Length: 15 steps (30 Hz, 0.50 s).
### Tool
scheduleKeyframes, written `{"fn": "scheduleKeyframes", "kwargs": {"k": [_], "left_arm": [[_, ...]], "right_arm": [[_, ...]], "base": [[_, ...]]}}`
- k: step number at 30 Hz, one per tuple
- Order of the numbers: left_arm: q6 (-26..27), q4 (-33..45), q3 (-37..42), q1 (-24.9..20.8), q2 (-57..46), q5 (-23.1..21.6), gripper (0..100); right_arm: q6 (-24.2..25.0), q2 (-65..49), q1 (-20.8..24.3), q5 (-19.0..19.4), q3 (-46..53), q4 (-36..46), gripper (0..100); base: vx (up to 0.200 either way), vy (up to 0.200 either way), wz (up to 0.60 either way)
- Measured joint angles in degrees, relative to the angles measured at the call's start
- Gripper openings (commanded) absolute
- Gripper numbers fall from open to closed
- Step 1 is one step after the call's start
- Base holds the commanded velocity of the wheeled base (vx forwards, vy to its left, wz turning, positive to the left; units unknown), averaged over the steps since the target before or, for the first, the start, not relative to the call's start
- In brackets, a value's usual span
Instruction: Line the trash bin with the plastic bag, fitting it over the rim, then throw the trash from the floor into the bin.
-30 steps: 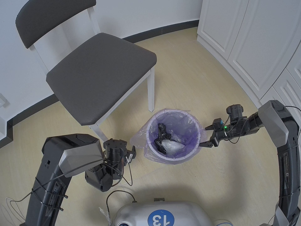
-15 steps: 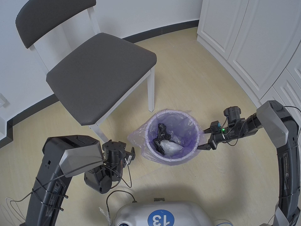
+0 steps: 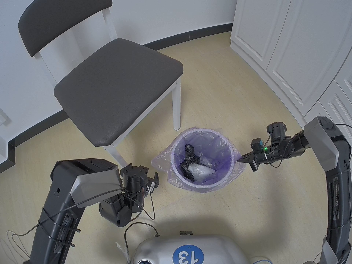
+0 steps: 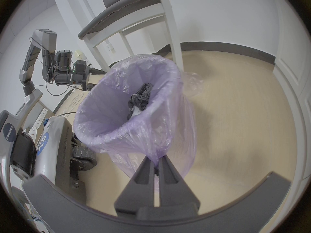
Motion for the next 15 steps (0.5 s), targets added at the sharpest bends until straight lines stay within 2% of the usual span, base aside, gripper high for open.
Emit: {"fn": "scheduleKeyframes", "kwargs": {"k": [7,15], "left_arm": [[0.05,-0.28,0.24,-0.3,0.02,0.0,100],[0.16,-0.28,-0.09,-1.08,0.02,0.0,100]], "right_arm": [[0.85,1.5,-1.78,0.04,-4.97,1.23,0],[1.79,4.75,-1.76,-0.02,-14.37,5.5,0]], "base": [[0.0,0.0,0.0],[0.0,0.0,0.0]]}}
